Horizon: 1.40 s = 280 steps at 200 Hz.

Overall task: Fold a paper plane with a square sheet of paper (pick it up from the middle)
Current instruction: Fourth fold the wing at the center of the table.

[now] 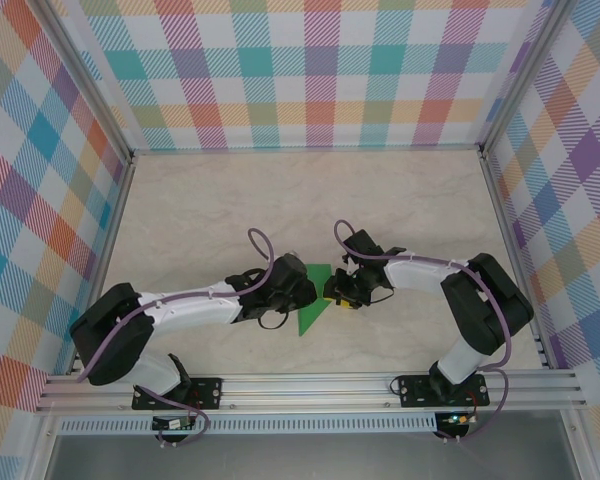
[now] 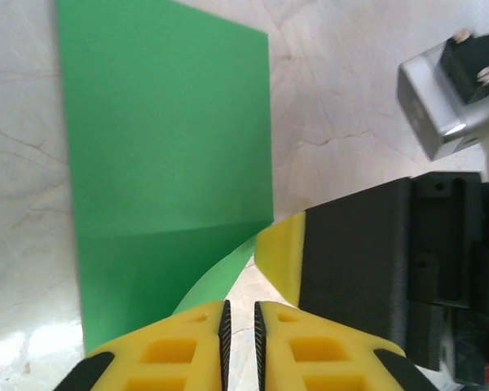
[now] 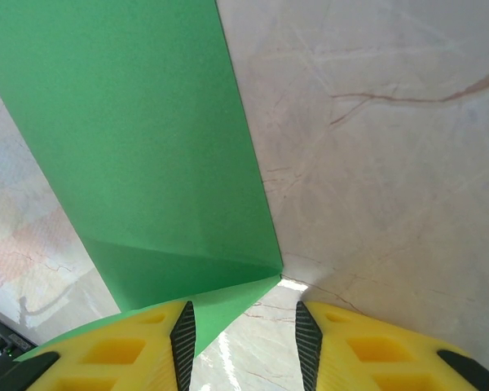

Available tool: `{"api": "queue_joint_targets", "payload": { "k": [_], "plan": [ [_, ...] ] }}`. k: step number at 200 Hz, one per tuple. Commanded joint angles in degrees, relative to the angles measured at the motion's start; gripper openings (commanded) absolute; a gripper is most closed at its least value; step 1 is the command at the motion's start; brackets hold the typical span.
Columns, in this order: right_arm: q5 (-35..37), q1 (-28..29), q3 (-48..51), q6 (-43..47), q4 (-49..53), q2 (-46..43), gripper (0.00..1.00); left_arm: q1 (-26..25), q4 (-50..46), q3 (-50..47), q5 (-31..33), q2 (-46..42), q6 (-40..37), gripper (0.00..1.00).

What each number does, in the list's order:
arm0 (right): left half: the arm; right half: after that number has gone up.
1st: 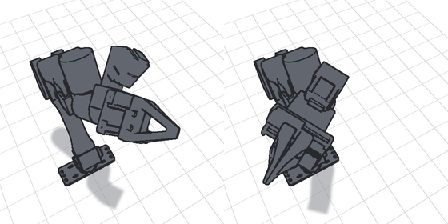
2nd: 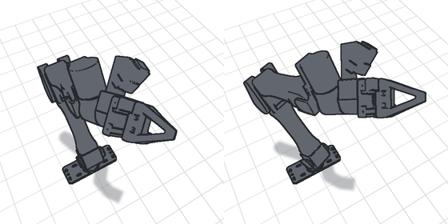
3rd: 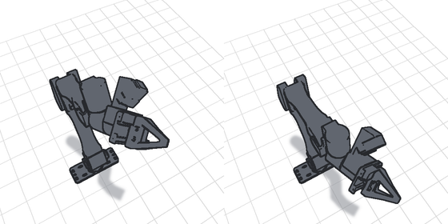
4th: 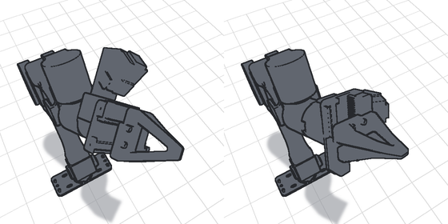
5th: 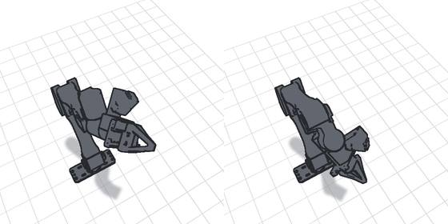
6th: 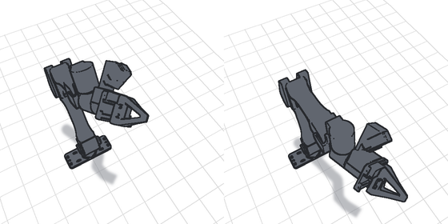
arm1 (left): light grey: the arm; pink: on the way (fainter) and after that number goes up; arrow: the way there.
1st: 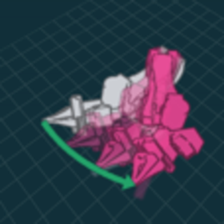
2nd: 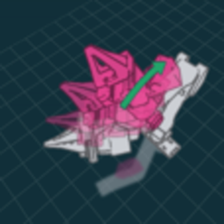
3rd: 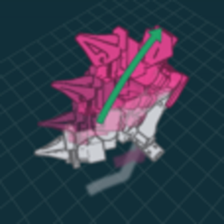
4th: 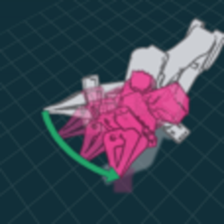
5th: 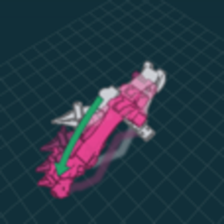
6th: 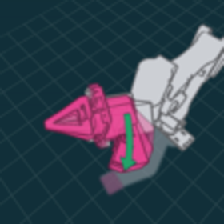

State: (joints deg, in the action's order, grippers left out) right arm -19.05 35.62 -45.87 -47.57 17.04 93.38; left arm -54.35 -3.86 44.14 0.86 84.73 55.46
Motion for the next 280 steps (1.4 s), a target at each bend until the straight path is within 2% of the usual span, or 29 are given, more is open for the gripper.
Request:
{"api": "queue_joint_targets", "payload": {
  "k": [1,29,83,191,252,280],
  "plan": [
    [1.2,-0.2,-0.9,-0.5,2.3,-1.2,0.40,-0.5,-1.4,1.8,-1.4,3.4,-1.0,0.18],
    [2.1,-0.2,-0.7,-0.9,2.7,-2.0,0.41,-0.5,-4.5,3.1,0.0,6.3,-0.2,0.17],
    [2.1,-0.3,-0.1,-1.2,1.6,-2.4,0.42,-0.6,-9.1,3.7,4.8,9.5,1.6,0.07],
    [-3.5,-0.3,0.5,-1.0,-3.5,0.1,0.41,-0.5,-10.2,3.1,6.1,10.3,2.0,0.05],
    [-1.0,-0.3,0.1,-1.4,-1.7,0.8,0.41,-0.5,-10.4,3.0,6.5,10.1,2.4,0.05],
    [-2.6,-0.3,0.1,-1.3,-3.2,1.5,0.40,-0.5,-10.5,3.0,6.5,9.9,2.3,0.05]
  ]
}}
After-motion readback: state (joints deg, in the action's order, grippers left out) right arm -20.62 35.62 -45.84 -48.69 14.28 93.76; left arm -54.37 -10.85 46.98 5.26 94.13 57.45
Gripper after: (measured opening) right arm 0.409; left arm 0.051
